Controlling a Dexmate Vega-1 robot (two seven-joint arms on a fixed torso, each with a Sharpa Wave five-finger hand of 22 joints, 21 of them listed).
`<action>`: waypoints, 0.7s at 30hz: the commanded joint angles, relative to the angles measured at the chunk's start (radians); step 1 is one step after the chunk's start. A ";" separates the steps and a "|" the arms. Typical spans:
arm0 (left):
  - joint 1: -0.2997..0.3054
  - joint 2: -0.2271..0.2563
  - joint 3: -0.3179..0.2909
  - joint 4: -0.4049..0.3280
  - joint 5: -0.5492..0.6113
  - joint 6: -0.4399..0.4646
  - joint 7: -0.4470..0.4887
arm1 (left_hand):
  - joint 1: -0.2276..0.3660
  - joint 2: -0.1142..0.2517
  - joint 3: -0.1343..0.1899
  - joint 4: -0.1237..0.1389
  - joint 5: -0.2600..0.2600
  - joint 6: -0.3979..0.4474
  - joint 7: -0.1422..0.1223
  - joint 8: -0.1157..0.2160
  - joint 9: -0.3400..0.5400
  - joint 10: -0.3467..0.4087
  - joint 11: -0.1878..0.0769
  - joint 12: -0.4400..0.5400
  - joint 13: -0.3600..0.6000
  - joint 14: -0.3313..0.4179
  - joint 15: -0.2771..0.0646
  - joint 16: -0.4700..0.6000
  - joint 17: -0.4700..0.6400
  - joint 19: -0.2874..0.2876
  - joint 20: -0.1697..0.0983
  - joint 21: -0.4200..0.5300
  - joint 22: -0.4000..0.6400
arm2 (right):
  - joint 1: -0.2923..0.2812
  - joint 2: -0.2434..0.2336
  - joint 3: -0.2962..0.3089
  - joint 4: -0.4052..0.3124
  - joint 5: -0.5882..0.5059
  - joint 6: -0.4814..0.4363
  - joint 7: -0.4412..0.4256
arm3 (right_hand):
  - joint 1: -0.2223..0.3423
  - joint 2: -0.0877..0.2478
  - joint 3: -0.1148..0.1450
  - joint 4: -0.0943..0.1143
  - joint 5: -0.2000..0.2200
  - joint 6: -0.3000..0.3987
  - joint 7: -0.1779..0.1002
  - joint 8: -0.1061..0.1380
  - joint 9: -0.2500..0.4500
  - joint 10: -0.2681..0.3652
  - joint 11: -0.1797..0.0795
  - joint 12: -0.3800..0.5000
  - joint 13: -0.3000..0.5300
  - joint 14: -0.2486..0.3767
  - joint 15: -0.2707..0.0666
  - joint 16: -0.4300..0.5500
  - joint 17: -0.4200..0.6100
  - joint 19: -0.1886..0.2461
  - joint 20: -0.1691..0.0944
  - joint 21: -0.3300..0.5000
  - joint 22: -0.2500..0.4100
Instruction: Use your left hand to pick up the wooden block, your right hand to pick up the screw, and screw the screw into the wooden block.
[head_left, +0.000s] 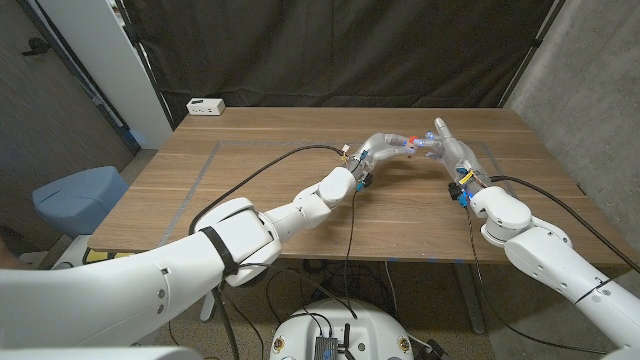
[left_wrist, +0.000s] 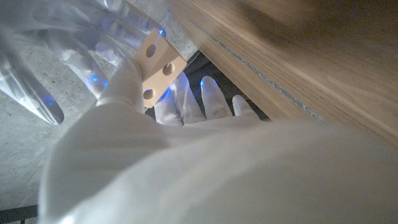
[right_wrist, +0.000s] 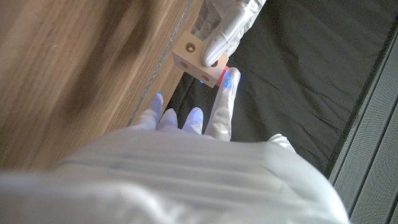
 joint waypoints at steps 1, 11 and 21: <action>-0.019 -0.002 -0.009 0.028 -0.015 0.002 -0.018 | 0.001 0.095 0.066 0.054 0.004 0.077 0.015 0.008 0.006 0.014 -0.010 0.025 0.007 0.008 -0.083 0.003 0.004 0.009 0.000 0.005 0.005 | 0.000 0.016 -0.001 -0.011 -0.017 -0.013 -0.047 | 0.014 -0.002 -0.002 -0.003 0.006 0.003 0.003 -0.009 0.000 0.005 0.003 -0.002 0.000 0.007 0.005 0.003 0.003 0.007 0.001 0.004 0.004; -0.024 0.010 -0.009 0.025 -0.020 -0.016 -0.024 | 0.000 0.095 0.065 0.055 0.004 0.077 0.015 0.008 0.006 0.015 -0.009 0.025 0.007 0.009 -0.084 0.003 0.004 0.009 0.001 0.005 0.005 | 0.003 0.033 0.001 -0.011 -0.029 -0.026 -0.084 | 0.019 -0.002 -0.002 -0.004 0.006 -0.041 -0.008 -0.035 0.001 -0.003 0.018 -0.011 0.001 0.012 0.008 0.001 0.003 0.027 -0.003 0.007 0.004; -0.003 0.050 -0.023 -0.022 -0.016 -0.054 -0.034 | 0.001 0.095 0.066 0.055 0.004 0.078 0.015 0.008 0.006 0.014 -0.009 0.025 0.006 0.009 -0.082 0.003 0.004 0.009 0.000 0.005 0.005 | 0.014 0.051 -0.010 -0.014 -0.050 -0.034 -0.111 | 0.025 -0.003 -0.002 -0.006 0.006 -0.100 -0.017 -0.061 0.002 -0.013 0.024 -0.016 0.001 0.017 0.005 -0.001 0.003 0.046 -0.005 0.009 0.004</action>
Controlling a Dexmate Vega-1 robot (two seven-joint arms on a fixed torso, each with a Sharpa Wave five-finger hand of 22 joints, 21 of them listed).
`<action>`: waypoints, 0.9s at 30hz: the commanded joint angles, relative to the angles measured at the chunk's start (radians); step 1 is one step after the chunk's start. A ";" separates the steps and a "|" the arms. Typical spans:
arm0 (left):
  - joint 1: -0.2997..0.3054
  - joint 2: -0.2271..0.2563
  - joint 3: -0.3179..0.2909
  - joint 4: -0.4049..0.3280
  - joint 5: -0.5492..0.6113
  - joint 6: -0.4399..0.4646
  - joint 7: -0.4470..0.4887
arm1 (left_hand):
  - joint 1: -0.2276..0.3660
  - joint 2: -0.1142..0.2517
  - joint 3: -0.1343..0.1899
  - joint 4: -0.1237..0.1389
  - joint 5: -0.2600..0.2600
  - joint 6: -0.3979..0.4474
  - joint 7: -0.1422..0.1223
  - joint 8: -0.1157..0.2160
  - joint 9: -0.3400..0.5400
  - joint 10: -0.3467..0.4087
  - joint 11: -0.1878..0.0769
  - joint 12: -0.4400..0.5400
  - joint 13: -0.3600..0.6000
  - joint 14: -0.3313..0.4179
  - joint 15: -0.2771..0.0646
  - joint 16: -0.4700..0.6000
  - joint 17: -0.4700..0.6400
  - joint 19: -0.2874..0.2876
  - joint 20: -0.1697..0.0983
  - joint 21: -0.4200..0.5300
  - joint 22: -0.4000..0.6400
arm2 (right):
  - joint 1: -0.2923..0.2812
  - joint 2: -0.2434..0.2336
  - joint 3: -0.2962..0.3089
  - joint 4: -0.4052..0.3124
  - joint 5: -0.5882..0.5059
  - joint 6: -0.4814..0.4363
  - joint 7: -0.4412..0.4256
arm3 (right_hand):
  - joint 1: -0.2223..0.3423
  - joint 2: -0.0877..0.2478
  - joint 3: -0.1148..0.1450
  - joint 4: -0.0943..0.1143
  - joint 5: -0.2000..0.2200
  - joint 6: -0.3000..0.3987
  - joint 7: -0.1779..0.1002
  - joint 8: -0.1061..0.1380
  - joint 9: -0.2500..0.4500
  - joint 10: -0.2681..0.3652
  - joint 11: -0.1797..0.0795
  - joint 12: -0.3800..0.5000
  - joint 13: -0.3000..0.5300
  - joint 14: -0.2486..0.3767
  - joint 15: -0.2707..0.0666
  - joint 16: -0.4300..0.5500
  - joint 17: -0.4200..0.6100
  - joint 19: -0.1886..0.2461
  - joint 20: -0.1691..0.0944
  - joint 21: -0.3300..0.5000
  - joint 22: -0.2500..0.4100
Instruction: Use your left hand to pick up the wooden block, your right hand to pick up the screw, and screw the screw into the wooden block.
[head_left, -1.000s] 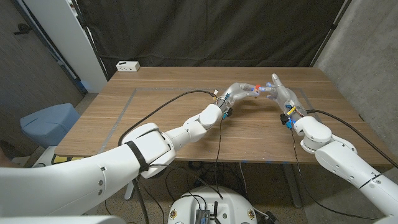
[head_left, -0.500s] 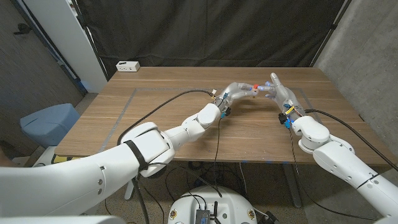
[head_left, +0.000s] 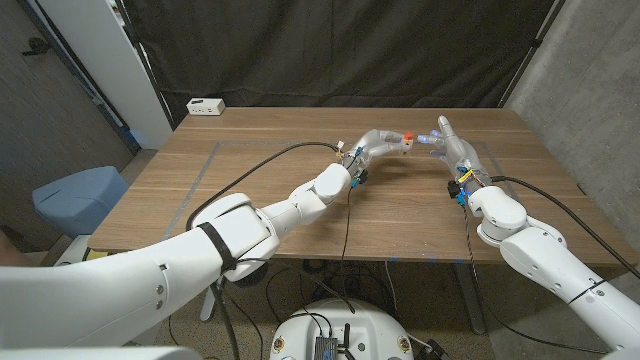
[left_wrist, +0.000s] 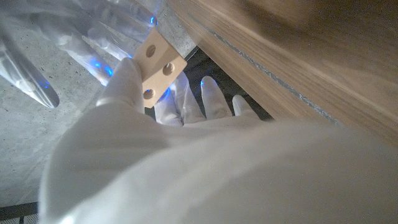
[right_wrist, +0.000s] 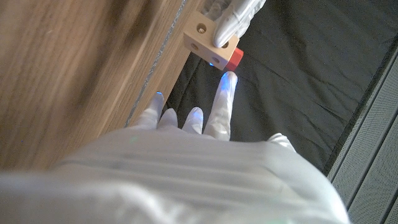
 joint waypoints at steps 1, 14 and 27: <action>0.020 0.043 -0.015 -0.051 0.003 -0.036 -0.013 | 0.002 0.095 0.065 0.054 0.003 0.078 0.015 0.009 0.005 0.014 -0.009 0.025 0.006 0.009 -0.083 0.003 0.004 0.009 0.001 0.005 0.005 | 0.009 0.019 -0.011 -0.005 -0.025 -0.013 -0.041 | 0.016 -0.001 -0.002 -0.006 0.006 -0.032 -0.003 -0.011 0.002 -0.006 0.001 -0.006 0.001 0.008 0.002 -0.001 0.003 0.014 0.000 0.009 0.004; 0.048 0.086 -0.037 -0.121 0.017 -0.050 -0.025 | 0.000 0.096 0.066 0.056 0.003 0.078 0.016 0.009 0.005 0.015 -0.009 0.025 0.006 0.009 -0.082 0.003 0.004 0.009 0.001 0.005 0.005 | 0.007 0.030 -0.016 -0.011 -0.049 -0.005 -0.054 | 0.020 -0.005 -0.005 -0.006 0.004 -0.150 -0.036 -0.032 0.003 -0.039 0.012 -0.012 0.002 -0.004 0.011 -0.010 0.004 0.003 -0.023 -0.003 0.004; 0.037 0.092 -0.051 -0.103 0.020 -0.092 -0.055 | 0.001 0.095 0.066 0.054 0.003 0.076 0.016 0.008 0.005 0.014 -0.009 0.025 0.007 0.008 -0.083 0.003 0.004 0.009 0.001 0.005 0.005 | -0.029 0.034 -0.005 -0.046 -0.078 -0.006 -0.093 | 0.023 -0.008 -0.009 -0.006 0.002 -0.285 -0.073 -0.037 0.000 -0.041 0.010 -0.008 0.001 -0.011 -0.012 -0.014 0.002 0.000 -0.045 -0.003 0.003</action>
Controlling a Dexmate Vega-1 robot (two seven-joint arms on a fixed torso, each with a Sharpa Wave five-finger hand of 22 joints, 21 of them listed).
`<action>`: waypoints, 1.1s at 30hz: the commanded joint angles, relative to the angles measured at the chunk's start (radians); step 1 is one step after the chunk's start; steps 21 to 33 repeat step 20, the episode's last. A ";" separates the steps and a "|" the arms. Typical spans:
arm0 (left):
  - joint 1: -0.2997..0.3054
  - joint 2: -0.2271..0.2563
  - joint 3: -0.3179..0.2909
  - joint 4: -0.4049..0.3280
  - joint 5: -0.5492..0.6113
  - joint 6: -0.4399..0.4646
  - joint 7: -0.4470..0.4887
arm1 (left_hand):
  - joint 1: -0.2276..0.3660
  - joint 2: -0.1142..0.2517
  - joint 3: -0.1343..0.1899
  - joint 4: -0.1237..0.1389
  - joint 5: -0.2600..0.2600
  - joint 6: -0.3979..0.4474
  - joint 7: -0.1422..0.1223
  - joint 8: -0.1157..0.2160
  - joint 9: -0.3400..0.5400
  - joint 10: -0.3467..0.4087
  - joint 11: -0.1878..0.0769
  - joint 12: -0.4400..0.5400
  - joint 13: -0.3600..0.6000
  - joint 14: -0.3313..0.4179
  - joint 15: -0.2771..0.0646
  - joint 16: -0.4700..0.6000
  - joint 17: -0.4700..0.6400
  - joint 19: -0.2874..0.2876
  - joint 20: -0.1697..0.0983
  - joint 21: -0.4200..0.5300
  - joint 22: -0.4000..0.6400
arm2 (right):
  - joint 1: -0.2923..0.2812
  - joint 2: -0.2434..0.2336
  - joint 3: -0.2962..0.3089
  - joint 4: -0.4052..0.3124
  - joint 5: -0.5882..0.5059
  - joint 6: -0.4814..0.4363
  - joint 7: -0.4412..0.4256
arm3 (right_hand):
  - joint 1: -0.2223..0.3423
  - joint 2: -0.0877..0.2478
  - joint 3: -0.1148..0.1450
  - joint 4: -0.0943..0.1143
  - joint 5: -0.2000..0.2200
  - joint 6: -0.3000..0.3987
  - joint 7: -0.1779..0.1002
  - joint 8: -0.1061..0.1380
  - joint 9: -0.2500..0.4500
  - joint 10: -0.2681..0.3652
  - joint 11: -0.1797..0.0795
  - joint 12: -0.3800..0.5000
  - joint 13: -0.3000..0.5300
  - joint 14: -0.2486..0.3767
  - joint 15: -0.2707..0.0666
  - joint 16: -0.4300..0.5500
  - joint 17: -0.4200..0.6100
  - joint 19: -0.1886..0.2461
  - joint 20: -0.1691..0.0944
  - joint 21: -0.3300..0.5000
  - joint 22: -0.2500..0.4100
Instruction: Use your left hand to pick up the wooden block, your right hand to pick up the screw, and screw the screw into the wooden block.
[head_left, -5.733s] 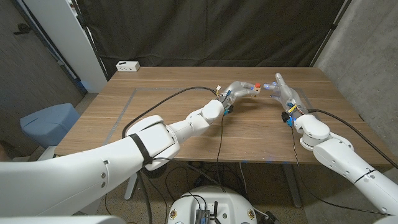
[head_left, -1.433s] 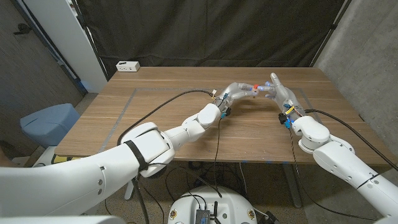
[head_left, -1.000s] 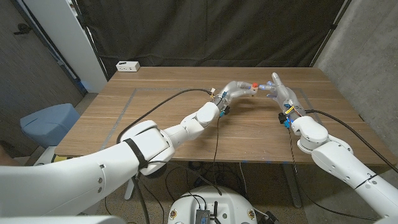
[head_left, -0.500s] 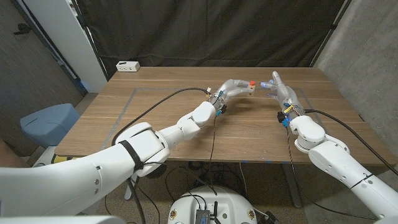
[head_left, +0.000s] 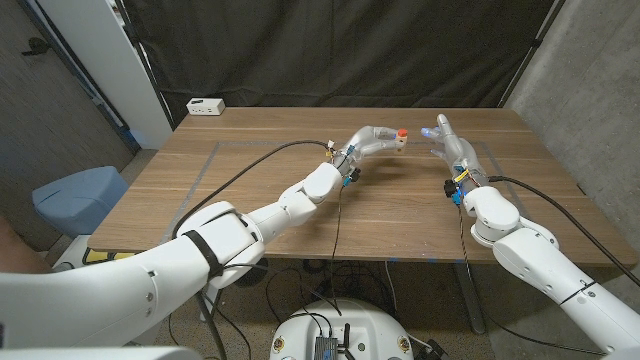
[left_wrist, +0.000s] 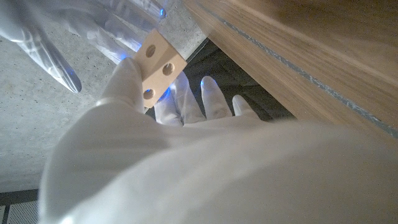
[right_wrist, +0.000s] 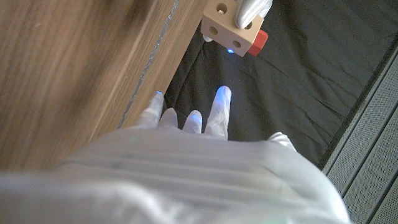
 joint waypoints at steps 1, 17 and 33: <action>-0.005 0.008 -0.015 0.009 0.000 -0.040 -0.029 | 0.001 0.095 0.066 0.055 0.007 0.077 0.016 0.008 0.005 0.014 -0.009 0.025 0.007 0.008 -0.082 0.003 0.004 0.009 0.000 0.005 0.005 | -0.033 0.003 0.013 -0.036 -0.025 -0.006 -0.043 | 0.010 -0.006 -0.005 -0.002 0.002 -0.037 -0.003 -0.003 -0.001 -0.002 0.001 0.004 0.000 -0.002 -0.009 -0.002 0.002 0.007 -0.019 -0.003 0.003; -0.003 0.010 -0.027 0.027 -0.009 -0.051 -0.051 | 0.001 0.094 0.066 0.054 0.006 0.077 0.014 0.008 0.005 0.013 -0.009 0.024 0.006 0.007 -0.083 0.003 0.004 0.009 0.001 0.005 0.005 | -0.026 0.024 0.007 -0.029 -0.031 -0.004 -0.037 | 0.016 -0.009 -0.009 -0.004 0.001 -0.207 -0.020 -0.006 -0.005 -0.014 -0.003 0.001 -0.001 -0.003 -0.036 -0.004 0.000 0.019 -0.042 -0.002 0.002; -0.005 0.004 -0.028 0.041 -0.013 -0.049 -0.048 | 0.000 0.094 0.065 0.055 0.006 0.077 0.014 0.008 0.005 0.014 -0.009 0.025 0.006 0.007 -0.083 0.003 0.004 0.008 0.000 0.005 0.005 | -0.005 0.032 -0.004 -0.008 -0.030 -0.008 -0.029 | 0.016 -0.009 -0.010 -0.004 0.001 -0.215 -0.021 -0.004 -0.005 -0.017 -0.004 0.000 -0.001 -0.006 -0.041 -0.005 0.000 0.016 -0.045 -0.004 0.002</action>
